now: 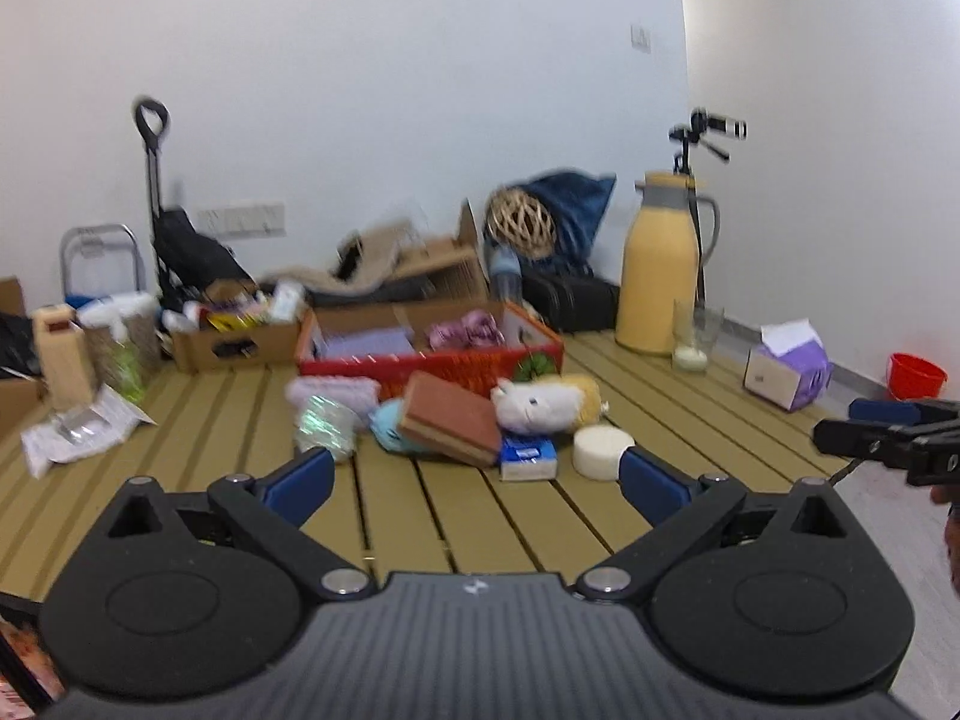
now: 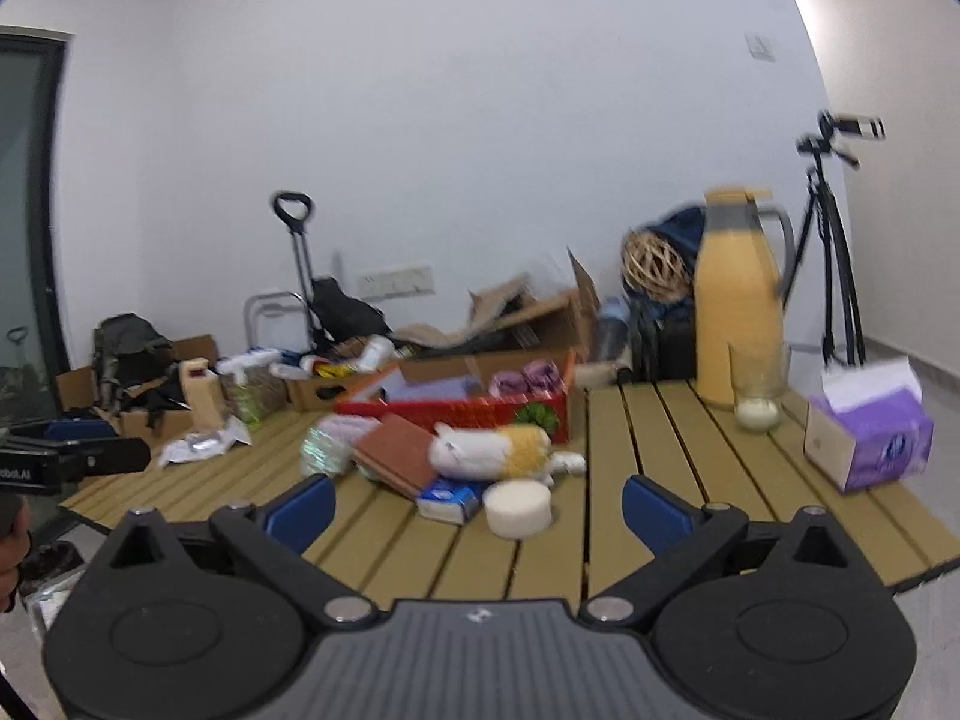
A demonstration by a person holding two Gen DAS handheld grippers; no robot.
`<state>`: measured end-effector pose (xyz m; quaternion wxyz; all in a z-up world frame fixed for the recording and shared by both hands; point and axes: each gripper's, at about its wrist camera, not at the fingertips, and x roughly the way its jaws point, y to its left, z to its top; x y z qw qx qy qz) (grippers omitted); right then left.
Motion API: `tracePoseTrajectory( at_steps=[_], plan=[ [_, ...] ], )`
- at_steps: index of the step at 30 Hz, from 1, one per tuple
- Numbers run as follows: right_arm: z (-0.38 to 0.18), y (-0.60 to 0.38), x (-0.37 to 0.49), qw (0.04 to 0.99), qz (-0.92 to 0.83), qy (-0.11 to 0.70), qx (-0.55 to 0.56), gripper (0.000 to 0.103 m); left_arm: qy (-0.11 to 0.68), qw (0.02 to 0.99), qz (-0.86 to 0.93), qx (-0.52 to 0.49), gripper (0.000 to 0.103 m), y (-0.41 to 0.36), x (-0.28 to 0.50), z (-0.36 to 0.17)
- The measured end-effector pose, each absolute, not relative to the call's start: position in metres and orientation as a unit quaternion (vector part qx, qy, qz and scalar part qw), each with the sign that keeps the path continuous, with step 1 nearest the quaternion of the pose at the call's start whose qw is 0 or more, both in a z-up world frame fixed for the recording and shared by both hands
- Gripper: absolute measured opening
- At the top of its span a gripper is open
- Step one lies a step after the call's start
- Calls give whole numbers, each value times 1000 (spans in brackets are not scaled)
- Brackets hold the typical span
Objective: Organize soft objects
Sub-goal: 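Withdraw the right tool from the box back over the table, then grasp the white plush sheep with the left tool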
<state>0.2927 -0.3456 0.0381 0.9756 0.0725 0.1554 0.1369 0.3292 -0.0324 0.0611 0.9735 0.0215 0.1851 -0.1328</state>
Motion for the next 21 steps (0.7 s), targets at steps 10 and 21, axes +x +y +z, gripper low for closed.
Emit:
tracePoseTrajectory(
  at_steps=[10, 21],
  plan=[
    [1, -348, 399, 961, 135, 216, 111, 89, 248, 954, -166, 10, 97, -79, 460, 30],
    [-18, -329, 568, 943, 123, 246, 188, 73, 311, 928, -202, -38, 73, -101, 589, -13]
  ],
)
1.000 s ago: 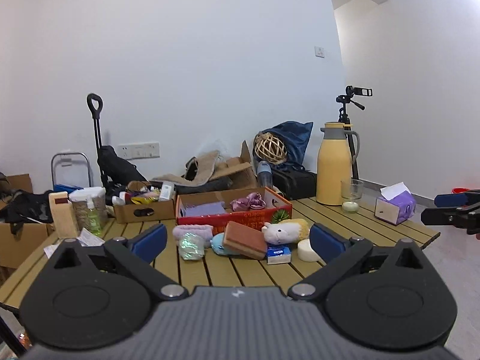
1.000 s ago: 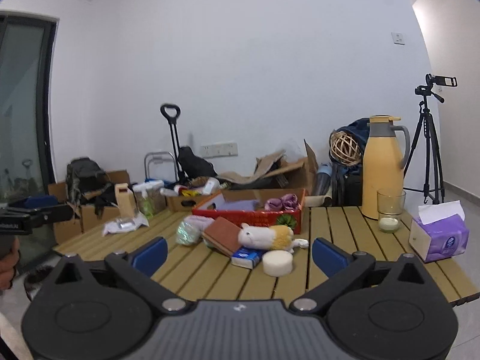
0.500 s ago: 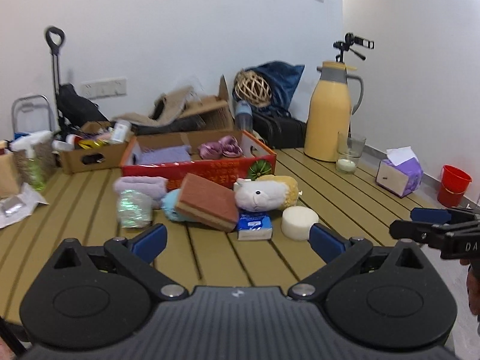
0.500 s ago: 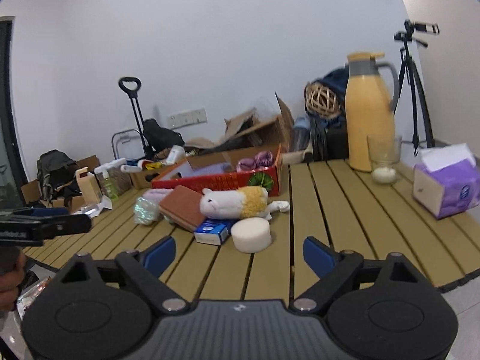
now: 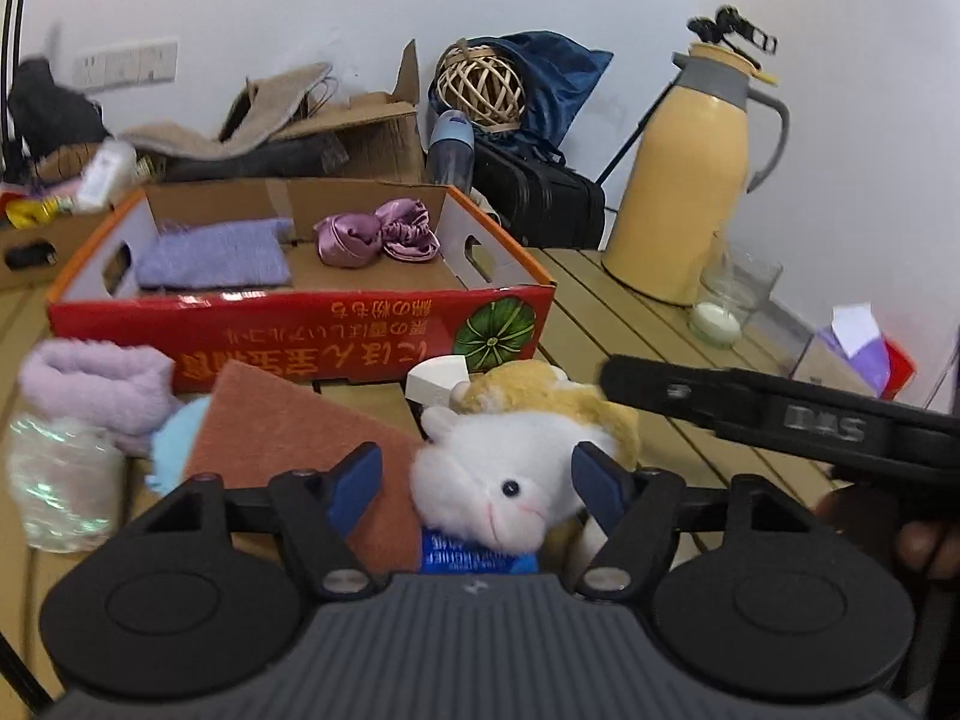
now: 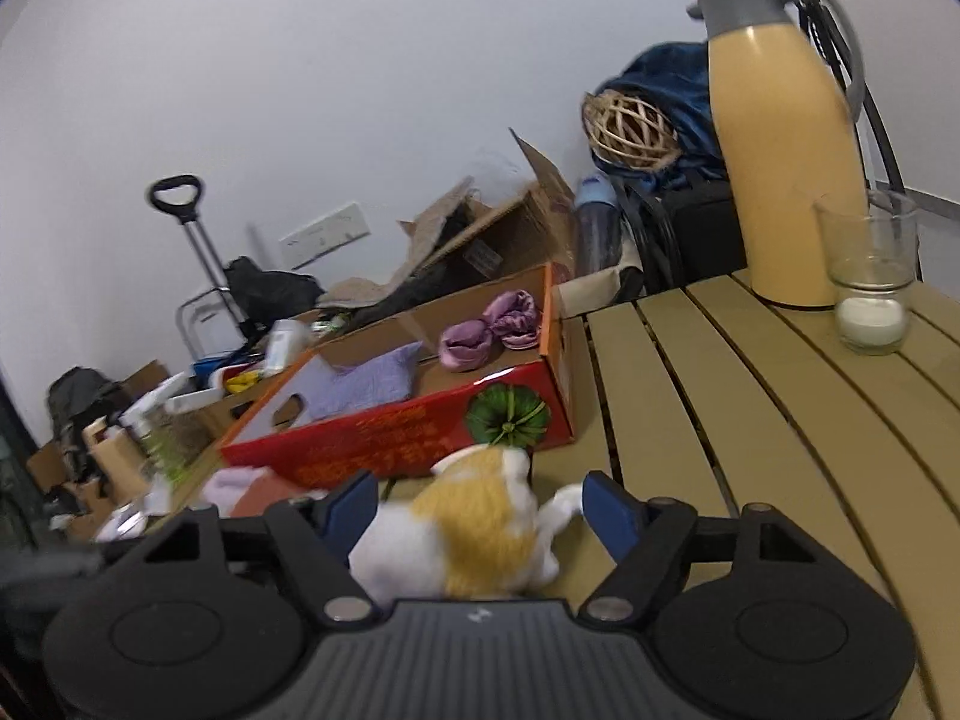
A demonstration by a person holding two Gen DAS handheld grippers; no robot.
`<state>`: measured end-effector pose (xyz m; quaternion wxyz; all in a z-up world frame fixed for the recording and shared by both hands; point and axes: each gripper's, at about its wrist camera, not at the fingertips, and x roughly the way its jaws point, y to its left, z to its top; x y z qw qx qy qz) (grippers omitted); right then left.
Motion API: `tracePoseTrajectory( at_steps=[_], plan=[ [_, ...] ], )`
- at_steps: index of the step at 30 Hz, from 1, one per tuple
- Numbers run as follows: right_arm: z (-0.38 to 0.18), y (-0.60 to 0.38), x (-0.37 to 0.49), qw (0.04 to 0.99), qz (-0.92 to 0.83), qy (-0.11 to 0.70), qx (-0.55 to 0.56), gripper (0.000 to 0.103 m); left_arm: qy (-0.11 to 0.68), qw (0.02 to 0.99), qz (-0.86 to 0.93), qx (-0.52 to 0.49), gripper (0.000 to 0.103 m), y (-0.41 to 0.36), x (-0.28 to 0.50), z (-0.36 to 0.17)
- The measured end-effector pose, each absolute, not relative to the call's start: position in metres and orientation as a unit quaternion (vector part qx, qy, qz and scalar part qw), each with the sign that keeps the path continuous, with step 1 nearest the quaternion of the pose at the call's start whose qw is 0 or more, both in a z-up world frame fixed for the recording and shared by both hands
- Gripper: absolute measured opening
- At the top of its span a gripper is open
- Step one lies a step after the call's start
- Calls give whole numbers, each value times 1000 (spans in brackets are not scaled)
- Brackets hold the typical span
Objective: Organize soft objects
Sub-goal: 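Grasp the white plush sheep with the left tool, then carry the plush sheep into the box with the left tool while the right carries yellow plush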
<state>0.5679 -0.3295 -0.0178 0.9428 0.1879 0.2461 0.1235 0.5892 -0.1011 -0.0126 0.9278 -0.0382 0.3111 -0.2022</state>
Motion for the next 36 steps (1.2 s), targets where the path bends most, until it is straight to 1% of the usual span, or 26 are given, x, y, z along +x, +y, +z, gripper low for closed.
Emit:
tracePoseTrajectory(
  at_steps=[2, 3, 4, 5, 10, 12, 16, 21, 28, 36],
  plan=[
    [-27, -324, 584, 940, 120, 251, 197, 67, 310, 925, -212, -64, 72, -95, 593, -22],
    [-33, -323, 588, 937, 123, 254, 205, 66, 309, 923, -218, -71, 69, -94, 593, -25],
    [-38, -321, 591, 934, 127, 257, 211, 60, 306, 922, -225, -72, 66, -93, 593, -26],
    [-44, -319, 593, 932, 132, 262, 214, 55, 306, 920, -234, -73, 59, -93, 593, -27],
    [-54, -316, 600, 927, 139, 267, 225, 53, 313, 911, -250, -101, 57, -90, 599, -31],
    [-57, -321, 601, 920, 146, 269, 245, 51, 309, 912, -250, -102, 55, -90, 597, -31],
    [-56, -326, 598, 916, 147, 266, 262, 45, 293, 917, -247, -108, 53, -91, 591, -27],
    [-28, -321, 571, 936, 131, 226, 237, 45, 261, 922, -257, -124, 53, -88, 561, 4],
    [19, -321, 496, 940, 154, 188, 241, 45, 224, 926, -269, -142, 53, -72, 483, 38],
    [50, -313, 418, 943, 177, 156, 234, 45, 190, 932, -276, -139, 53, -58, 414, 66]
  ],
)
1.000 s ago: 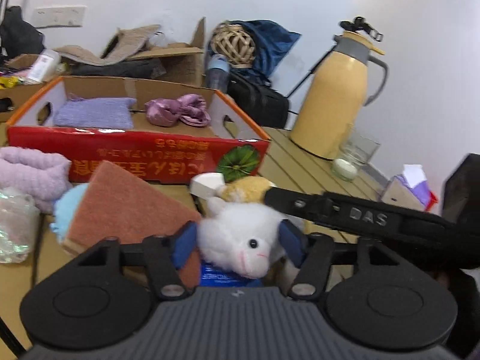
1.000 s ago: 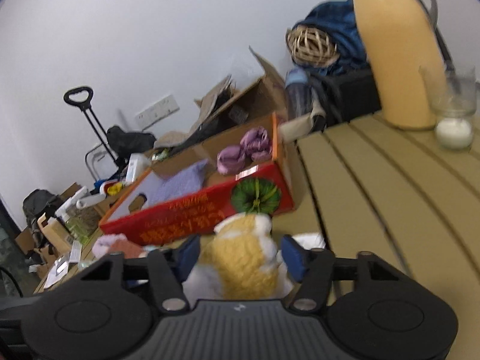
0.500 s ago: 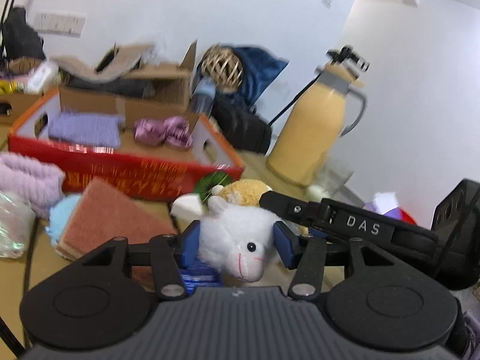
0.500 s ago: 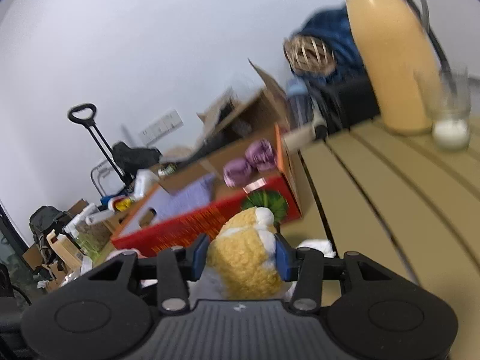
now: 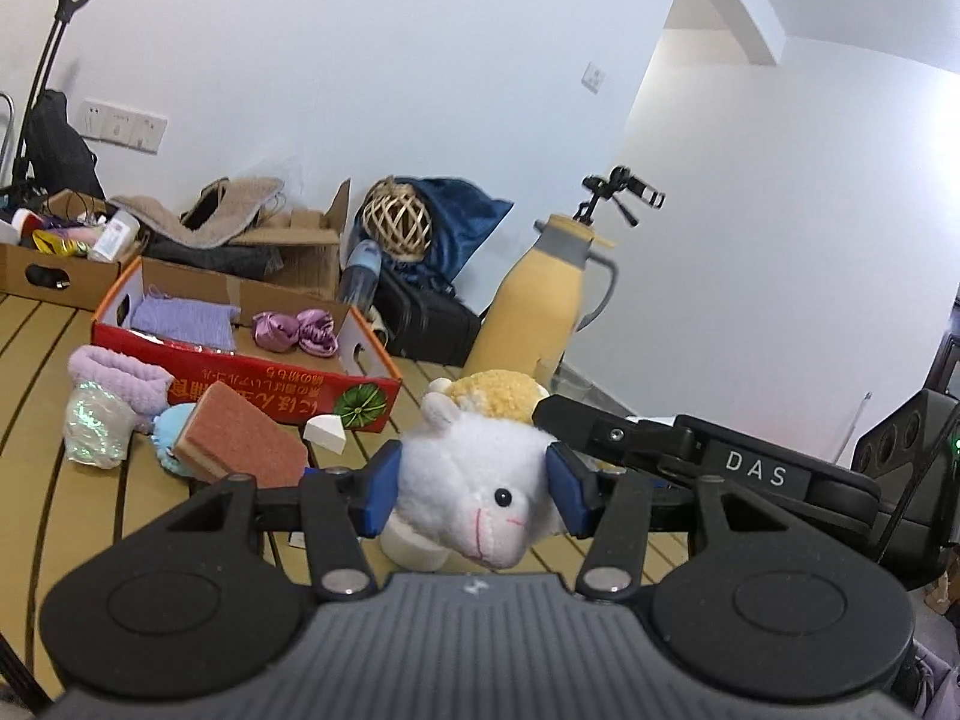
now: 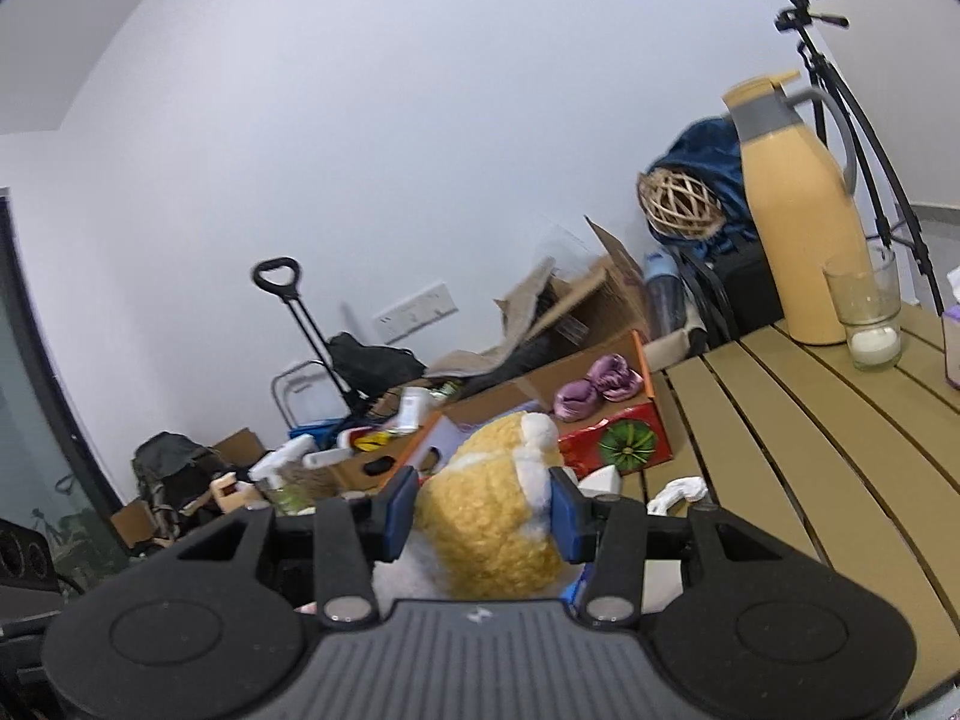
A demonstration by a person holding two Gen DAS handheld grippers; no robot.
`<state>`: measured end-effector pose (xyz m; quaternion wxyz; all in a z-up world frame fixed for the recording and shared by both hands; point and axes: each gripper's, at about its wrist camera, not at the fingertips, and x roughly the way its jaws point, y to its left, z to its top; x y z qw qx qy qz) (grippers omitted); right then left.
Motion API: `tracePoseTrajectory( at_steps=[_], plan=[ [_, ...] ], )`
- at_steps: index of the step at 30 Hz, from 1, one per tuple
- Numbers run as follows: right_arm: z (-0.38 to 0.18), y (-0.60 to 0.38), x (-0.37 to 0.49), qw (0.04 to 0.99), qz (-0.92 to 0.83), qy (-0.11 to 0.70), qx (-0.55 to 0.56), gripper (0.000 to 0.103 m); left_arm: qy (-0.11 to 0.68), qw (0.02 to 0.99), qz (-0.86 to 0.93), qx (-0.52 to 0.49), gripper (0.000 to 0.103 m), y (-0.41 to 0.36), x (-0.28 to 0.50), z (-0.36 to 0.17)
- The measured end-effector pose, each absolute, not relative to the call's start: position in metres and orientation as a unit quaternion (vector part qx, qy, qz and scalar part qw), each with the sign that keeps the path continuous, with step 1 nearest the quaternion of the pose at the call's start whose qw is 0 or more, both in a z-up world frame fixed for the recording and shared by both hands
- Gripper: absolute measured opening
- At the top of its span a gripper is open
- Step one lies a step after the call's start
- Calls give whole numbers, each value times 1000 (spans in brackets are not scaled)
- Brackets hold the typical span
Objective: Organize soft objects
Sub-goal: 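Carry the plush sheep into the box with the left tool while the right carries yellow plush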
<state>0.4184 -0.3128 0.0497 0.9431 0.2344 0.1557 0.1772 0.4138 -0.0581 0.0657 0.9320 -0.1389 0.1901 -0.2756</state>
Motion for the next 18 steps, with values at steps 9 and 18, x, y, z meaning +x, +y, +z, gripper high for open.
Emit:
tracePoseTrajectory(
  at_steps=[9, 18],
  plan=[
    [69, -307, 390, 947, 189, 134, 223, 45, 176, 932, -279, -153, 53, -50, 405, 79],
    [80, -307, 470, 951, 183, 135, 212, 45, 181, 926, -286, -167, 53, -50, 517, 84]
  ],
)
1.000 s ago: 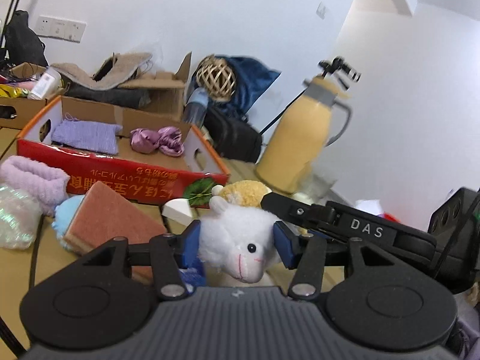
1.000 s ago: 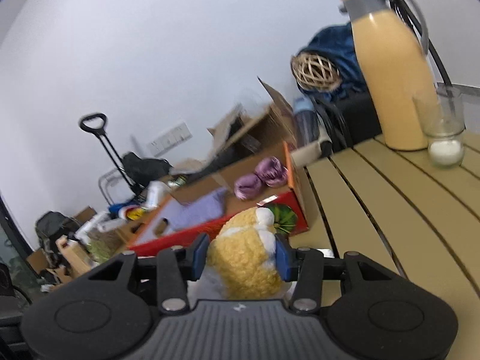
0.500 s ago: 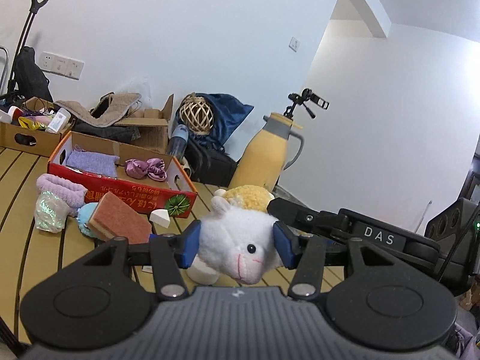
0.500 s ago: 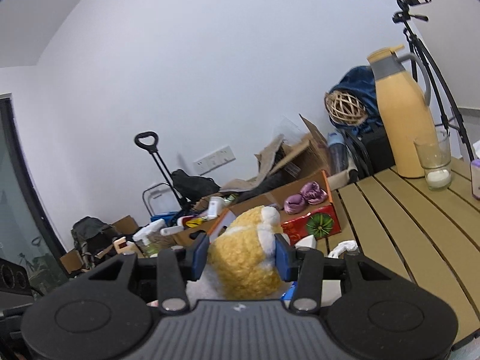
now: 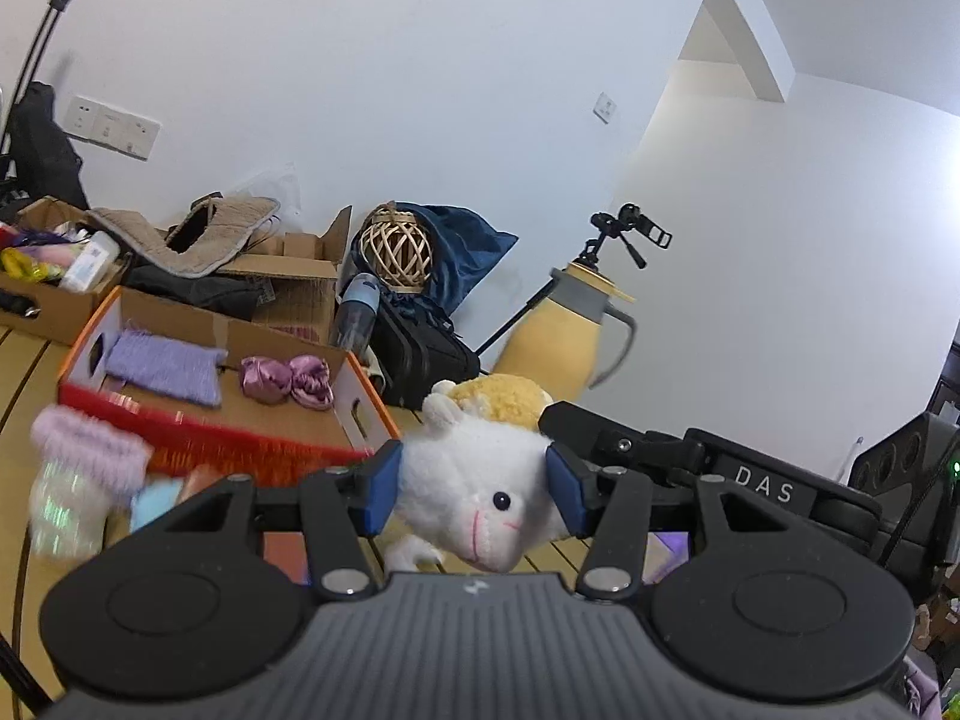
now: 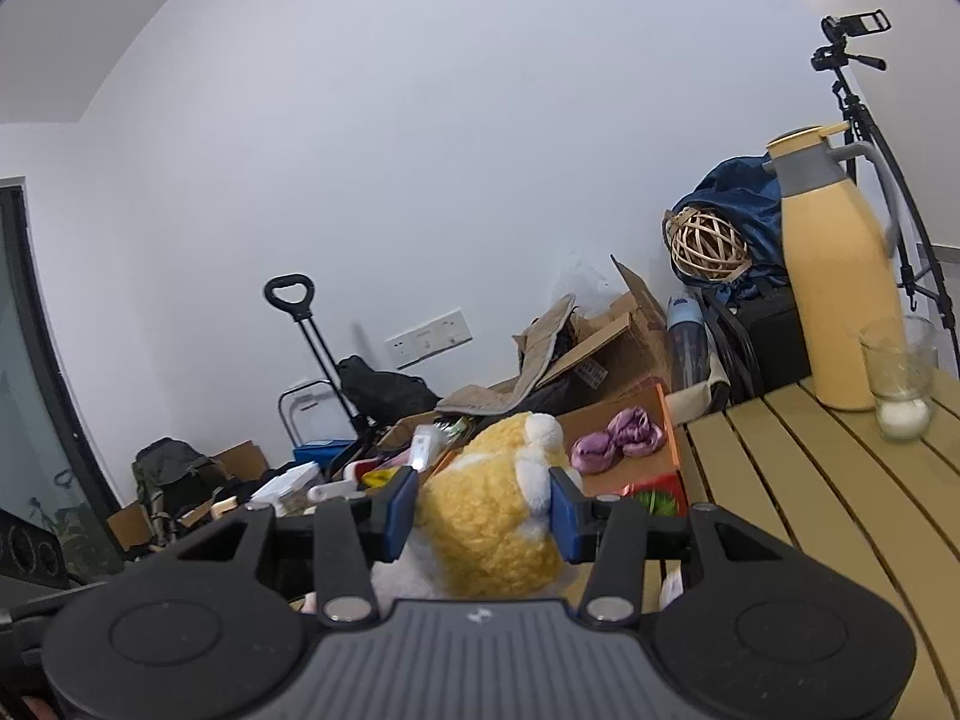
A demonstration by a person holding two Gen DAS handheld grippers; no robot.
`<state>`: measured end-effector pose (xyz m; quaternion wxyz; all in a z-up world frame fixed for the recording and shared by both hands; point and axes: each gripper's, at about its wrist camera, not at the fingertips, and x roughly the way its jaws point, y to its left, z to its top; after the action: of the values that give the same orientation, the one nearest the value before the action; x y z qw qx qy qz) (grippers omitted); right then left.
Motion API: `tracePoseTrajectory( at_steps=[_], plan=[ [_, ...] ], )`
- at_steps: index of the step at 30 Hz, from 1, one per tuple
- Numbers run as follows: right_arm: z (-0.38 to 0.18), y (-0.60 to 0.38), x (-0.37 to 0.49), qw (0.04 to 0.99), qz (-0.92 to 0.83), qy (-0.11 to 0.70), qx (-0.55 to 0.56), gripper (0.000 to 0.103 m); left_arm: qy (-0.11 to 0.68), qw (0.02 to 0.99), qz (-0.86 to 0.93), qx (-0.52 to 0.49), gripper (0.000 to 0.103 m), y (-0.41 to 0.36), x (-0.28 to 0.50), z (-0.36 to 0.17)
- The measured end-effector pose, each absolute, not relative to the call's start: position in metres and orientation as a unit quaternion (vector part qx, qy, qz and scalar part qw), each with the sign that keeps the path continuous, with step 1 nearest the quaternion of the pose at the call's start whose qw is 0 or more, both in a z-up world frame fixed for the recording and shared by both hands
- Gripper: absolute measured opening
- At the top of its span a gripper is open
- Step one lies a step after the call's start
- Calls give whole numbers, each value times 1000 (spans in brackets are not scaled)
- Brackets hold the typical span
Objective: Organize soft objects
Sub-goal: 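Carry the plush sheep into the box with the left tool while the right carries yellow plush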
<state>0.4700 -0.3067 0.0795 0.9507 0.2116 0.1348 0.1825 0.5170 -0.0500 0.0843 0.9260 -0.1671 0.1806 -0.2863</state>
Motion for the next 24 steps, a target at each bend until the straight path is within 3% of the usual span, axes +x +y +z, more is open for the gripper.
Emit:
tracePoseTrajectory(
  at_steps=[6, 14, 22, 24],
  plan=[
    [77, -310, 581, 945, 181, 168, 214, 45, 227, 918, -280, -167, 53, -52, 638, 74],
    [32, -307, 728, 934, 160, 244, 204, 45, 324, 882, -264, -219, 52, -50, 777, 15],
    [-4, -287, 767, 948, 118, 277, 105, 45, 362, 892, -222, -152, 51, -71, 803, -2],
    [-6, -280, 762, 955, 100, 273, 67, 44, 367, 894, -213, -143, 57, -72, 802, 0]
  ],
)
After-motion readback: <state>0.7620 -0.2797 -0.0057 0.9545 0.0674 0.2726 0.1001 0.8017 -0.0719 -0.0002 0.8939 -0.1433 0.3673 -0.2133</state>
